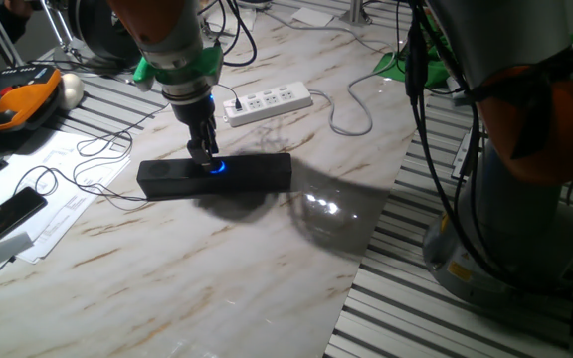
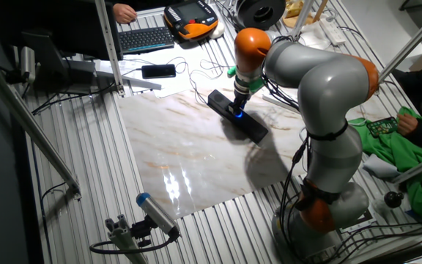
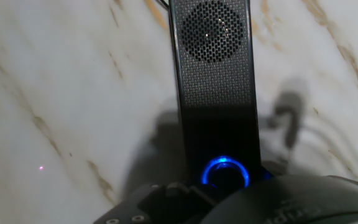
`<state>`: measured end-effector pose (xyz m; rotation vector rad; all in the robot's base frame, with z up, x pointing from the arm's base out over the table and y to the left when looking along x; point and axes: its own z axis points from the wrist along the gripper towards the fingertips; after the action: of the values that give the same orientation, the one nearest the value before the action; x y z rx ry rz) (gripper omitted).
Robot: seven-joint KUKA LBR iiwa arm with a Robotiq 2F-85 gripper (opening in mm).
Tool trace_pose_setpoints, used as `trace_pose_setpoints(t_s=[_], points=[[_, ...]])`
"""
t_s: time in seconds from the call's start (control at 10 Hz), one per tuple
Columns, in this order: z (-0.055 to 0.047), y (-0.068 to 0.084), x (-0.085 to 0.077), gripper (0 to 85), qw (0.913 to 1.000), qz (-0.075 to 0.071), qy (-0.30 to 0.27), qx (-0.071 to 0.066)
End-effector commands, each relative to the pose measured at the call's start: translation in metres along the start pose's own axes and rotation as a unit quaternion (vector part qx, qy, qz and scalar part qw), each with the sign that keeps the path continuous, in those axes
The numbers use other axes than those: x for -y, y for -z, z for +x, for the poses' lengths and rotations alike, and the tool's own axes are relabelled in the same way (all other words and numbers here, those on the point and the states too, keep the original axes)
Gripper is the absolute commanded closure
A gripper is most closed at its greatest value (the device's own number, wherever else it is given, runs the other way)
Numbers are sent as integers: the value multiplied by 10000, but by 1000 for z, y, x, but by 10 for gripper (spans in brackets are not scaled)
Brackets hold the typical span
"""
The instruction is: Turn the knob to increase the volume of the speaker
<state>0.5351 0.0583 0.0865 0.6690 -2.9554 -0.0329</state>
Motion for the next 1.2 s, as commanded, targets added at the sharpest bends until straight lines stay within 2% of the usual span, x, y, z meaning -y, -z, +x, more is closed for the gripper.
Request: trace_pose_setpoints(t_s=[0.0,0.1,0.2,1.1], points=[[1,0,-1,340,10000,3,0,8],[1,-1,-2,340,10000,7,0,15],[1,-1,-2,510,10000,0,1,18],[0,-3,-2,510,10000,-15,4,59]])
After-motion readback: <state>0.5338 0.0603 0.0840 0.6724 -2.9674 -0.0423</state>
